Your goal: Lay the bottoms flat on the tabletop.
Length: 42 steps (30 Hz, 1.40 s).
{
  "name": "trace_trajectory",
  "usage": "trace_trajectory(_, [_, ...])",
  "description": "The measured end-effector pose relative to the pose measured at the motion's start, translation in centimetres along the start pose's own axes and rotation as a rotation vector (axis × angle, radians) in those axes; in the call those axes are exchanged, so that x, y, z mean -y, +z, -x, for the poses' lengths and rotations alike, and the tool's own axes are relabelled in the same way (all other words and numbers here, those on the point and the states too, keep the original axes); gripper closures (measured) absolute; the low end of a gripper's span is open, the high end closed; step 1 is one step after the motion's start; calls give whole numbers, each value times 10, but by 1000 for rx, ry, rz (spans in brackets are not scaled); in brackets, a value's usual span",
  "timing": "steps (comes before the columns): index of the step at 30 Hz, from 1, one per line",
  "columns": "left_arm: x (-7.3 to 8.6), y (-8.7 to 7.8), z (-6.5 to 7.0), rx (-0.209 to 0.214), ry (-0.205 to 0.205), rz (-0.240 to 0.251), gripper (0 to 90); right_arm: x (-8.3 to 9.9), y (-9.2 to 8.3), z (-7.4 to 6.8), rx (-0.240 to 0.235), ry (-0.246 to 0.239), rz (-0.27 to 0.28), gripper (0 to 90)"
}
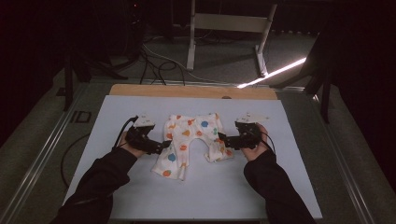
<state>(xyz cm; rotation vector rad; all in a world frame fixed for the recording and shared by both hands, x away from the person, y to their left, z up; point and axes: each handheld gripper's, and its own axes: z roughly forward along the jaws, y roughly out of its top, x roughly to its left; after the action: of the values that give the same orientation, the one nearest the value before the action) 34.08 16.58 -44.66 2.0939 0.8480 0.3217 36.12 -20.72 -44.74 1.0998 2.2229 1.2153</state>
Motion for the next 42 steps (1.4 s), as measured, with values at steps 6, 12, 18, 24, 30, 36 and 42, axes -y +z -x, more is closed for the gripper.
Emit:
trace_trajectory(6, [35,-14,15,31,35,-22,189,16,-15,-8,-16,-16,5,134])
trace_trajectory(12, [66,-18,28,82,111,-64,340,32,-30,-13,-39,-8,11,134])
trace_trajectory(18, [80,-13,26,84,195,-121,442,45,-39,-15,-47,1,7,135])
trace_trajectory(24, [91,-3,17,69,209,-169,546,54,-45,-13,-43,11,9,136])
trace_trajectory(30, [93,-2,17,67,238,-159,706,55,-48,-14,-38,13,11,137])
trace_trajectory(36, [92,-2,23,81,243,-166,893,54,-49,-16,-39,3,10,138])
trace_trajectory(42, [93,-11,31,76,250,-164,898,54,-51,-20,-46,-6,15,138])
